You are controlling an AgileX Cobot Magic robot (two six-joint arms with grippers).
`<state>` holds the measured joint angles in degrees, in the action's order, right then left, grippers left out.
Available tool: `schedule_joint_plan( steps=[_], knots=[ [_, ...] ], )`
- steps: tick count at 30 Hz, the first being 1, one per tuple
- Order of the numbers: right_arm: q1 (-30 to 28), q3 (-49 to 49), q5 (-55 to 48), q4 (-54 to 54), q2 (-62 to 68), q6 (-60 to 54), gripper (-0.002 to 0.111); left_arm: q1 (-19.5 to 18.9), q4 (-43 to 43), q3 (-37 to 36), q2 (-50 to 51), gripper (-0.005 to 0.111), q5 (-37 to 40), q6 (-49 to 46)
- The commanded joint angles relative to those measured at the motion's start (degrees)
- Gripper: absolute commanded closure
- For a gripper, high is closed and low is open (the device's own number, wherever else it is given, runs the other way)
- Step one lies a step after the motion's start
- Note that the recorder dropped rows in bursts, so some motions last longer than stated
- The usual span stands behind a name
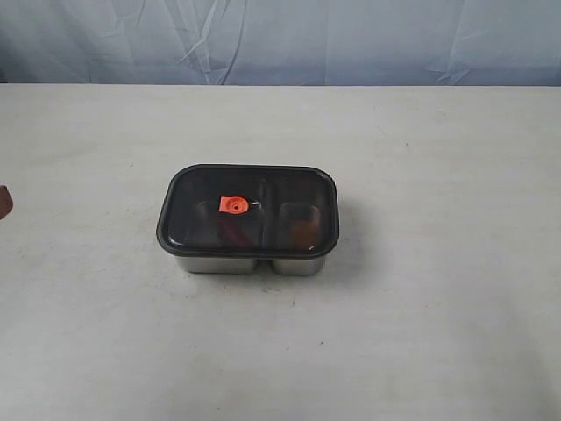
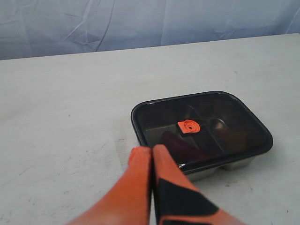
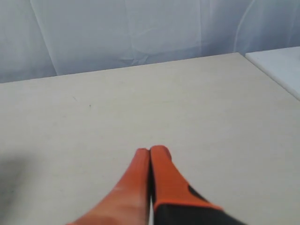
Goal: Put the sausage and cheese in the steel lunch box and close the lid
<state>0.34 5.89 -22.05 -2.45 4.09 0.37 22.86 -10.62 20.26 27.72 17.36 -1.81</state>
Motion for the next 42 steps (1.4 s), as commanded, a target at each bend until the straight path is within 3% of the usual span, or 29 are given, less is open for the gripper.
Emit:
schedule_joint_plan(
  steps=[1, 42],
  knots=[
    [-0.37, -2.29, 0.59, 1.87, -2.63, 2.03, 0.109, 0.11, 0.2, -0.22, -0.35, 0.107, -0.65, 0.16],
    [-0.34, -5.89, 1.04, 1.65, -4.09, 2.15, 0.109, 0.11, 0.47, -0.22, -0.46, 0.107, -0.51, 0.16]
  ],
)
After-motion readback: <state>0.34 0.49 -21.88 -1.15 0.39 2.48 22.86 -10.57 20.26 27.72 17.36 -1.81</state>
